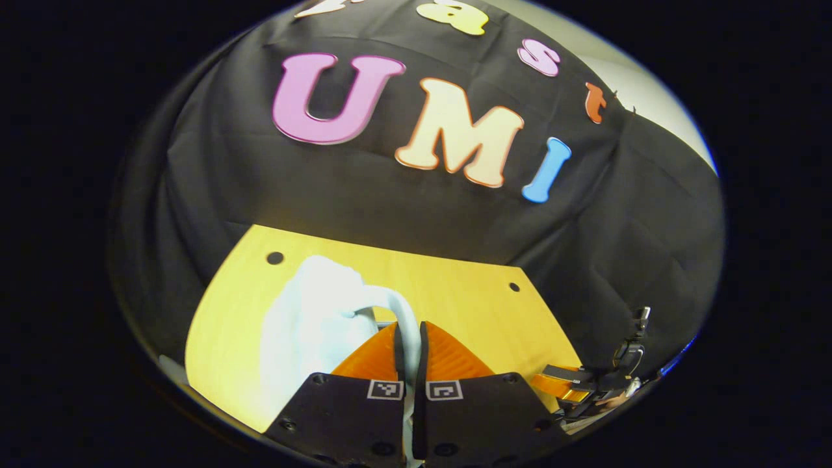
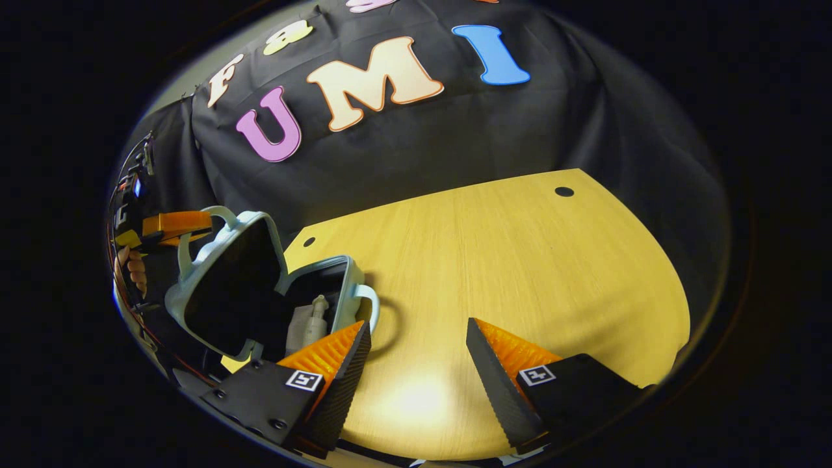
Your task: First open the suitcase, pack the skin care products into it, and then close the suitcase.
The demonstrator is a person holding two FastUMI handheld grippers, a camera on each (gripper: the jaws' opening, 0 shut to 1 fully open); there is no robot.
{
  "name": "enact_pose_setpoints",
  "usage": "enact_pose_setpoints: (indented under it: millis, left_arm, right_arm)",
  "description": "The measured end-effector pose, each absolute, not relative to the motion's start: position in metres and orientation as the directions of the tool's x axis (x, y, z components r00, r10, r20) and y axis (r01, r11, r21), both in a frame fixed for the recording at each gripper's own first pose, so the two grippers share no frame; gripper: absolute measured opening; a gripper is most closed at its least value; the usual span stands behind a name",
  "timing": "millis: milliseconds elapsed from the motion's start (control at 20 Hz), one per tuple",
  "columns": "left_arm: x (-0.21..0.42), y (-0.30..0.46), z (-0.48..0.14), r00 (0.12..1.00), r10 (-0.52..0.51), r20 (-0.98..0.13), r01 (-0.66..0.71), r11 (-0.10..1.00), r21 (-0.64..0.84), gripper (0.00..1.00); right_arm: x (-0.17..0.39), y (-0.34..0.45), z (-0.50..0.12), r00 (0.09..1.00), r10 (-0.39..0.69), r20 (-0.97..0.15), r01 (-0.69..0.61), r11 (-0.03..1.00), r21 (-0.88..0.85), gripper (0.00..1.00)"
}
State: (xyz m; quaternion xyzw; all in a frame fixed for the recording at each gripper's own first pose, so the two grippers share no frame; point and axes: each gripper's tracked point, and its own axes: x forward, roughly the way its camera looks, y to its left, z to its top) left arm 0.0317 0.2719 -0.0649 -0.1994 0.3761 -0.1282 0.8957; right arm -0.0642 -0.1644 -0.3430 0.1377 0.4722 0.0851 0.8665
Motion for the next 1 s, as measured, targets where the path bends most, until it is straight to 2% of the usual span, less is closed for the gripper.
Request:
enact_pose_setpoints:
  millis: [200, 450, 750, 900, 950, 1000]
  left_arm:
    - [0.029, 0.214, -0.102, 0.601, -0.46, -0.653, 0.135, 0.864, -0.484, 0.0]
    - [0.017, 0.168, -0.156, 0.497, -0.484, -0.72, 0.157, 0.866, -0.474, 0.0]
    - [-0.004, 0.136, -0.22, 0.42, -0.449, -0.788, 0.112, 0.888, -0.446, 0.0]
    - [-0.009, 0.132, -0.237, 0.414, -0.41, -0.813, 0.088, 0.907, -0.412, 0.0]
    - [-0.007, 0.132, -0.239, 0.432, -0.385, -0.816, 0.061, 0.914, -0.4, 0.08]
    - [-0.003, 0.129, -0.237, 0.456, -0.368, -0.81, 0.035, 0.917, -0.397, 0.1]
  right_arm:
    - [-0.071, -0.19, -0.342, 0.543, 0.234, -0.806, 0.025, 0.955, 0.295, 0.94]
    - [-0.084, -0.222, -0.34, 0.54, 0.177, -0.823, 0.075, 0.963, 0.257, 0.93]
    - [-0.089, -0.244, -0.335, 0.543, 0.138, -0.828, 0.104, 0.968, 0.229, 0.93]
    - [-0.092, -0.255, -0.331, 0.545, 0.138, -0.827, 0.098, 0.969, 0.226, 0.93]
    - [-0.093, -0.259, -0.328, 0.548, 0.143, -0.824, 0.093, 0.969, 0.23, 0.94]
    - [-0.089, -0.265, -0.326, 0.554, 0.144, -0.82, 0.087, 0.969, 0.23, 0.94]
